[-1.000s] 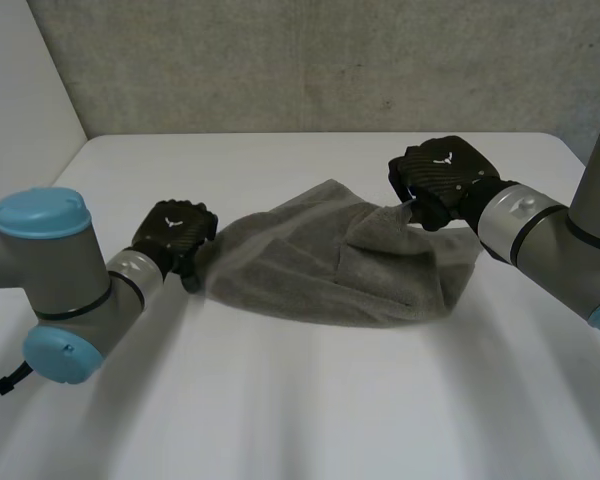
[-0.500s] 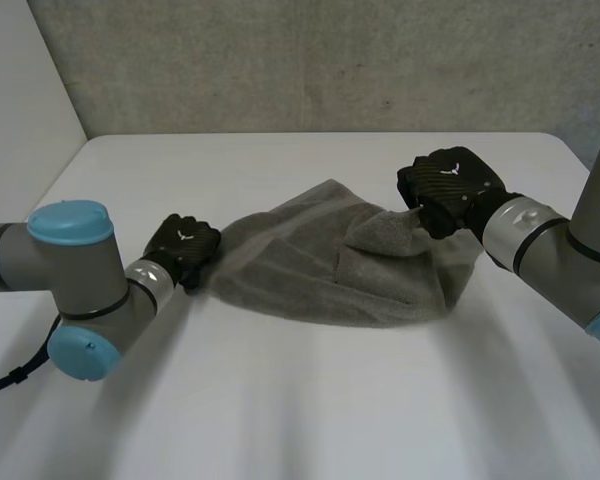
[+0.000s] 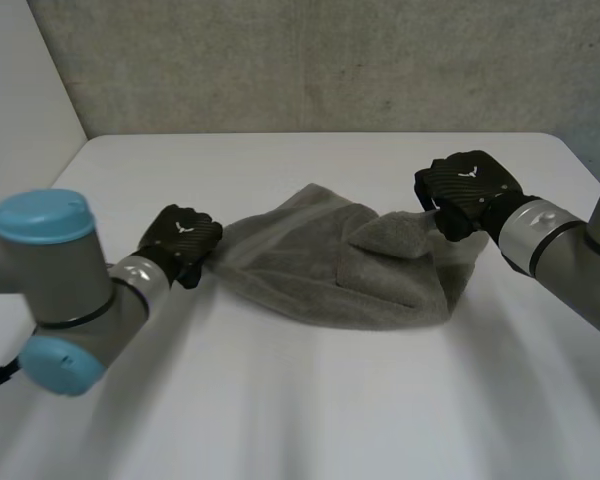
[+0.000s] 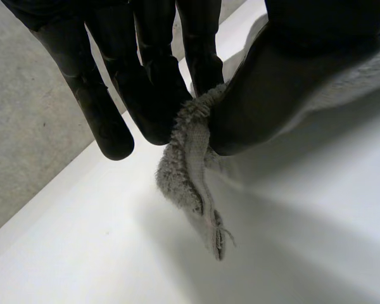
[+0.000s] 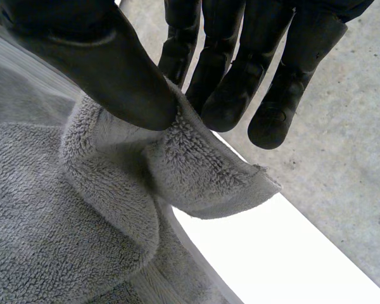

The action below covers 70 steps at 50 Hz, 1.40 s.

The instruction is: Fold the towel.

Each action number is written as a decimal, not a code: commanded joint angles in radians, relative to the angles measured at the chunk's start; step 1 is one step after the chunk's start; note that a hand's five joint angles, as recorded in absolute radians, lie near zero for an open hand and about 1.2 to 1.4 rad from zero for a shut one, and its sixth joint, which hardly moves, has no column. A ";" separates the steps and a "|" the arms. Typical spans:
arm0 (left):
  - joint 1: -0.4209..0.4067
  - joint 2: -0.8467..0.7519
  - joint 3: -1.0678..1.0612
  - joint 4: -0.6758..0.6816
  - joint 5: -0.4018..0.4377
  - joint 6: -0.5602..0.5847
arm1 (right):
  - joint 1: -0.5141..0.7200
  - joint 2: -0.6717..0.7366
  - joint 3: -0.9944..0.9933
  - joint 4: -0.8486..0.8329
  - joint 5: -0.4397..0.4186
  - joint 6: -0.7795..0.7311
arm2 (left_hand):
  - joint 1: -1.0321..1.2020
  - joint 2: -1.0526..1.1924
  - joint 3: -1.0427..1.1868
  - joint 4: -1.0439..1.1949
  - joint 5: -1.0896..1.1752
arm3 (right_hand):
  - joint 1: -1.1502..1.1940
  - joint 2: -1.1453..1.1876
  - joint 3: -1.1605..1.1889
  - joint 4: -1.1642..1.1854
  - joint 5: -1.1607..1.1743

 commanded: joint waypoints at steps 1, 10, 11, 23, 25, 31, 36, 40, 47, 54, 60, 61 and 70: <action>0.015 0.339 -0.297 -0.039 0.010 0.003 | -0.019 -0.059 -0.021 0.154 -0.001 -0.044 | 0.129 0.071 0.071 0.044 0.102 | 0.058 0.072 0.053 0.062 0.055; 0.077 0.794 -0.549 -0.140 0.048 0.044 | -0.016 -0.121 -0.049 0.446 -0.004 -0.190 | 0.129 0.071 0.071 0.044 0.102 | 0.058 0.072 0.053 0.062 0.055; 0.077 0.795 -0.549 -0.141 0.048 0.044 | -0.016 -0.121 -0.049 0.446 -0.004 -0.190 | 0.129 0.071 0.071 0.044 0.102 | 0.058 0.072 0.053 0.062 0.055; 0.097 0.965 -0.591 -0.233 0.234 0.038 | -0.019 -0.167 -0.060 0.469 -0.050 -0.204 | 0.129 0.071 0.071 0.044 0.102 | 0.058 0.072 0.053 0.062 0.055; 0.116 0.942 -0.586 -0.223 0.234 0.040 | -0.019 -0.165 -0.060 0.469 -0.053 -0.204 | 0.129 0.071 0.071 0.044 0.102 | 0.058 0.072 0.053 0.062 0.055; 0.181 0.840 -0.554 -0.217 0.240 0.037 | -0.002 -0.107 -0.110 0.458 -0.050 -0.199 | 0.129 0.071 0.071 0.044 0.102 | 0.058 0.072 0.053 0.062 0.055; 0.190 0.826 -0.543 -0.214 0.240 0.033 | 0.032 0.006 -0.265 0.396 -0.056 -0.166 | 0.129 0.071 0.071 0.044 0.102 | 0.058 0.072 0.053 0.062 0.055; 0.192 0.826 -0.538 -0.214 0.240 0.027 | 0.099 0.097 -0.400 0.282 -0.060 -0.080 | 0.129 0.071 0.071 0.044 0.102 | 0.058 0.072 0.053 0.062 0.055; 0.193 0.826 -0.523 -0.196 0.238 -0.046 | 0.216 0.429 -0.840 0.131 -0.029 0.092 | 0.129 0.071 0.071 0.044 0.102 | 0.058 0.072 0.053 0.062 0.055; 0.195 0.824 -0.526 -0.179 0.235 -0.072 | 0.260 0.682 -1.212 0.340 0.114 0.066 | 0.129 0.071 0.071 0.044 0.102 | -1.164 -1.150 -1.169 -1.160 -1.166; 0.218 0.818 -0.522 -0.164 0.234 -0.082 | 0.251 0.734 -1.354 0.574 0.161 0.014 | 0.129 0.071 0.071 0.044 0.102 | -1.164 -1.150 -1.169 -1.160 -1.166; 0.227 0.815 -0.520 -0.157 0.235 -0.091 | 0.234 0.726 -1.345 0.633 0.152 0.018 | 0.129 0.071 0.071 0.044 0.102 | -1.164 -1.150 -1.169 -1.160 -1.166; 0.242 0.773 -0.495 -0.136 0.240 -0.161 | 0.096 0.675 -1.216 0.800 0.095 0.020 | 0.129 0.071 0.071 0.044 0.102 | -1.164 -1.150 -1.169 -1.160 -1.166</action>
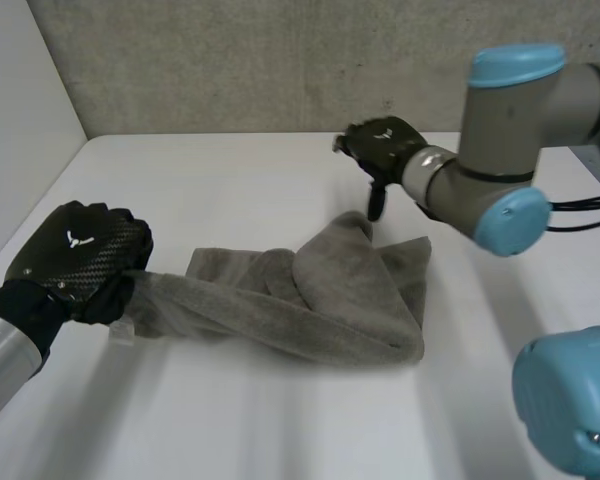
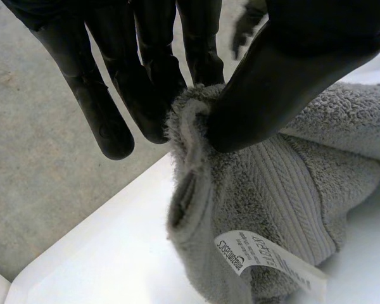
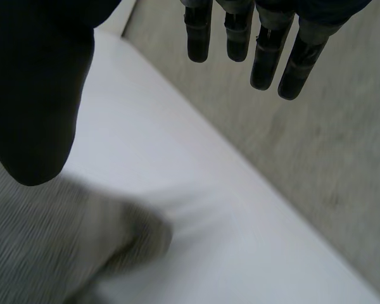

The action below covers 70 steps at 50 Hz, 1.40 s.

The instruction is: Fold the towel.

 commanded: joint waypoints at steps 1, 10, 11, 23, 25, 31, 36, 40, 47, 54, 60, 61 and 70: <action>0.013 -0.032 0.021 0.014 0.004 -0.059 | -0.145 -0.079 0.190 0.127 -0.069 0.000 | 0.120 0.058 0.058 0.040 0.087 | -0.064 -0.071 -0.069 -0.076 -0.061; 0.013 -0.051 0.017 0.043 0.001 -0.065 | -0.228 -0.235 0.631 -0.012 -0.076 -0.098 | 0.120 0.058 0.058 0.040 0.087 | -0.064 -0.071 -0.069 -0.076 -0.061; 0.013 -0.051 0.017 0.043 0.001 -0.065 | -0.228 -0.235 0.632 -0.013 -0.076 -0.098 | 0.120 0.058 0.058 0.040 0.087 | -0.064 -0.071 -0.069 -0.076 -0.061; 0.013 -0.060 0.028 0.045 0.001 -0.093 | -0.225 -0.268 0.905 -0.247 -0.087 -0.182 | 0.120 0.058 0.058 0.040 0.087 | 0.099 0.092 0.094 0.087 0.102; 0.013 -0.059 0.031 0.045 0.001 -0.096 | -0.225 -0.269 0.917 -0.273 -0.087 -0.182 | 0.120 0.058 0.058 0.040 0.087 | 0.099 0.092 0.094 0.087 0.102; 0.011 -0.059 0.032 0.045 0.001 -0.096 | -0.216 -0.272 0.948 -0.339 -0.089 -0.173 | 0.120 0.058 0.058 0.040 0.087 | 0.108 0.101 0.103 0.096 0.110; 0.011 -0.059 0.031 0.045 0.001 -0.096 | -0.211 -0.272 0.962 -0.370 -0.090 -0.172 | 0.120 0.058 0.058 0.040 0.087 | 0.125 0.119 0.121 0.114 0.128; 0.011 -0.059 0.031 0.045 0.001 -0.096 | -0.211 -0.272 0.977 -0.396 -0.090 -0.170 | 0.120 0.058 0.058 0.040 0.087 | 0.178 0.171 0.174 0.167 0.181; 0.010 -0.059 0.029 0.045 0.001 -0.096 | -0.210 -0.268 0.992 -0.427 -0.092 -0.170 | 0.120 0.058 0.058 0.040 0.087 | 0.257 0.251 0.253 0.246 0.260; 0.010 -0.059 0.029 0.045 0.001 -0.098 | -0.193 -0.262 0.999 -0.453 -0.092 -0.170 | 0.120 0.058 0.058 0.040 0.087 | 0.366 0.359 0.361 0.354 0.369; 0.008 -0.059 0.028 0.045 0.001 -0.098 | -0.179 -0.265 1.005 -0.468 -0.092 -0.169 | 0.120 0.058 0.058 0.040 0.087 | 0.425 0.418 0.420 0.413 0.428; 0.008 -0.059 0.028 0.045 0.001 -0.098 | -0.174 -0.265 1.005 -0.470 -0.093 -0.169 | 0.120 0.058 0.058 0.040 0.087 | 0.425 0.418 0.420 0.413 0.428; 0.008 -0.059 0.028 0.045 0.001 -0.098 | -0.156 -0.263 1.006 -0.485 -0.092 -0.169 | 0.120 0.058 0.058 0.040 0.087 | 0.580 0.573 0.575 0.568 0.583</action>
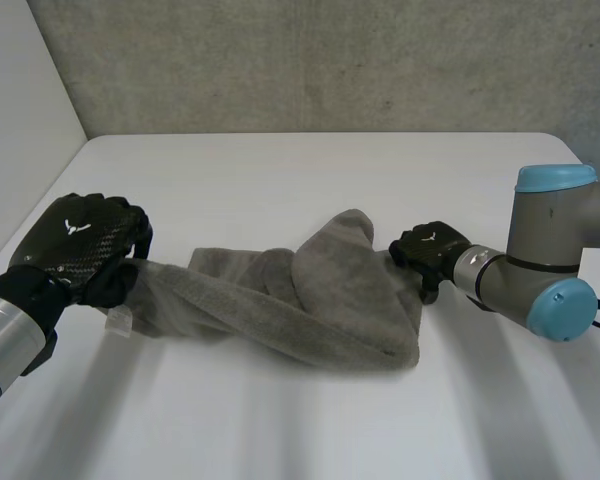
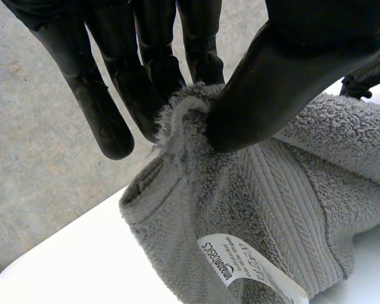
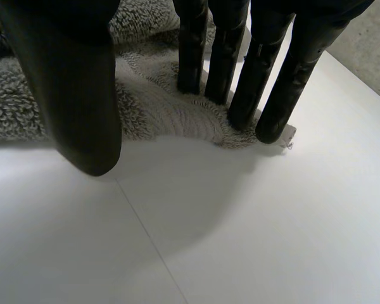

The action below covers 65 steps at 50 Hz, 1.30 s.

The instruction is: Fold the towel.

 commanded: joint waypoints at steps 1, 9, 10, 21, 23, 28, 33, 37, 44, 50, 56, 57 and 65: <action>0.000 0.000 0.000 0.000 0.000 0.000 | 0.013 0.001 0.003 -0.019 0.001 0.000 | 0.120 0.058 0.058 0.036 0.087 | 0.170 0.175 0.171 0.172 0.170; 0.001 0.000 0.002 0.000 0.000 0.000 | 0.014 -0.003 0.005 -0.020 0.001 0.000 | 0.120 0.058 0.058 0.036 0.087 | 0.420 0.424 0.421 0.422 0.420; 0.001 0.000 0.002 0.000 0.000 0.000 | 0.014 -0.003 0.005 -0.020 0.001 0.000 | 0.120 0.058 0.058 0.036 0.087 | 0.420 0.425 0.421 0.422 0.420; 0.004 0.002 0.008 -0.002 -0.002 0.000 | 0.008 -0.102 0.029 -0.011 0.007 0.000 | 0.120 0.058 0.058 0.036 0.087 | 0.698 0.703 0.699 0.700 0.698; 0.003 0.006 0.021 -0.009 -0.002 0.002 | -0.004 -0.196 0.054 0.018 0.007 -0.002 | 0.120 0.058 0.058 0.036 0.087 | 0.698 0.703 0.699 0.700 0.698; 0.015 0.041 0.063 -0.052 -0.003 -0.001 | -0.023 -0.366 0.045 0.136 0.006 -0.006 | 0.120 0.058 0.058 0.036 0.087 | 0.698 0.703 0.699 0.700 0.698; 0.072 0.114 0.176 -0.160 0.003 -0.094 | -0.098 -0.528 -0.114 0.402 -0.062 -0.005 | 0.120 0.058 0.058 0.036 0.087 | 0.698 0.703 0.699 0.700 0.698; 0.100 0.150 0.233 -0.186 0.006 -0.186 | -0.182 -0.579 -0.254 0.624 -0.223 -0.011 | 0.120 0.058 0.058 0.036 0.087 | 0.698 0.703 0.699 0.700 0.698; 0.101 0.155 0.218 -0.198 0.021 -0.299 | -0.248 -0.583 -0.195 0.753 -0.297 -0.081 | 0.120 0.058 0.058 0.036 0.087 | 0.698 0.703 0.699 0.700 0.698; 0.109 0.138 0.152 -0.186 0.064 -0.296 | -0.259 -0.583 -0.057 0.784 -0.281 -0.284 | 0.120 0.058 0.058 0.036 0.087 | 0.698 0.703 0.699 0.700 0.698; 0.112 0.035 0.091 -0.178 0.102 -0.293 | -0.267 -0.540 0.075 0.844 -0.234 -0.474 | 0.120 0.058 0.058 0.036 0.087 | 0.698 0.703 0.699 0.700 0.698; 0.112 -0.018 0.098 -0.173 0.102 -0.291 | -0.261 -0.504 0.074 0.845 -0.217 -0.480 | 0.120 0.058 0.058 0.036 0.087 | 0.698 0.703 0.699 0.700 0.698; 0.090 -0.233 0.451 -0.192 0.089 -0.308 | -0.151 -0.347 -0.436 0.633 -0.201 -0.178 | 0.120 0.058 0.058 0.036 0.087 | 0.698 0.703 0.699 0.700 0.698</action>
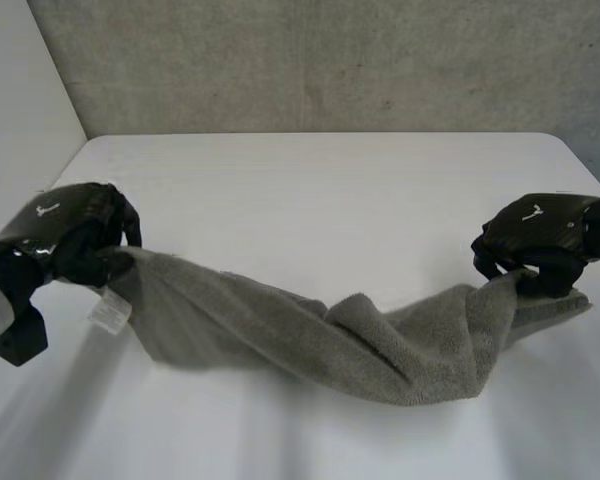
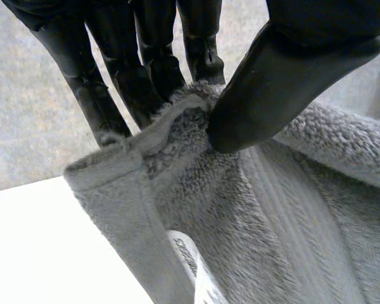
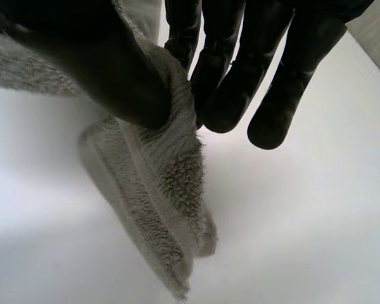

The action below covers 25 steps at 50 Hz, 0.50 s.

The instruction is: Fold the towel.

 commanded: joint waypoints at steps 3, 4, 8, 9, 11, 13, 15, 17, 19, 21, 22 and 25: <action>-0.028 -0.189 0.534 -0.017 -0.033 -0.077 | 0.136 0.165 -0.763 -0.433 0.023 0.721 | 0.115 0.054 0.053 0.036 0.087 | 0.086 0.076 0.058 0.063 0.061; -0.028 -0.189 0.536 -0.017 -0.033 -0.077 | 0.136 0.165 -0.764 -0.434 0.023 0.724 | 0.115 0.054 0.053 0.036 0.087 | 0.086 0.076 0.058 0.063 0.061; -0.019 -0.192 0.817 0.030 -0.177 -0.331 | 0.049 0.175 -0.957 -0.641 0.019 1.222 | 0.115 0.054 0.053 0.036 0.087 | 0.086 0.076 0.058 0.063 0.061; -0.011 -0.189 0.868 0.053 -0.217 -0.424 | 0.024 0.176 -0.971 -0.643 0.012 1.266 | 0.115 0.054 0.053 0.036 0.087 | 0.086 0.076 0.058 0.063 0.061; -0.005 -0.188 0.897 0.076 -0.246 -0.503 | 0.024 0.178 -0.965 -0.634 0.009 1.245 | 0.115 0.054 0.053 0.036 0.087 | 0.086 0.076 0.058 0.063 0.061; 0.004 -0.188 0.910 0.091 -0.253 -0.563 | 0.045 0.178 -0.958 -0.605 0.005 1.201 | 0.115 0.054 0.053 0.036 0.087 | 0.086 0.076 0.058 0.063 0.061; 0.014 -0.189 0.910 0.098 -0.248 -0.594 | 0.073 0.181 -0.942 -0.551 -0.006 1.142 | 0.115 0.054 0.053 0.036 0.087 | 0.086 0.076 0.058 0.063 0.061; 0.030 -0.194 0.869 0.084 -0.228 -0.588 | 0.122 0.193 -0.887 -0.445 -0.006 0.981 | 0.115 0.054 0.053 0.036 0.087 | 0.086 0.076 0.058 0.063 0.061; 0.038 -0.194 0.817 0.081 -0.211 -0.583 | 0.144 0.204 -0.855 -0.398 -0.001 0.890 | 0.115 0.054 0.053 0.036 0.087 | 0.086 0.076 0.058 0.063 0.061; 0.040 -0.192 0.753 0.082 -0.190 -0.579 | 0.164 0.214 -0.818 -0.355 0.006 0.801 | 0.115 0.054 0.053 0.036 0.087 | 0.086 0.076 0.058 0.063 0.061; 0.038 -0.191 0.690 0.090 -0.166 -0.571 | 0.187 0.221 -0.777 -0.315 0.012 0.714 | 0.115 0.054 0.053 0.036 0.087 | 0.086 0.076 0.058 0.063 0.061; 0.038 -0.197 0.579 0.108 -0.112 -0.525 | 0.207 0.236 -0.688 -0.252 0.023 0.595 | 0.115 0.054 0.053 0.036 0.087 | 0.086 0.076 0.058 0.063 0.061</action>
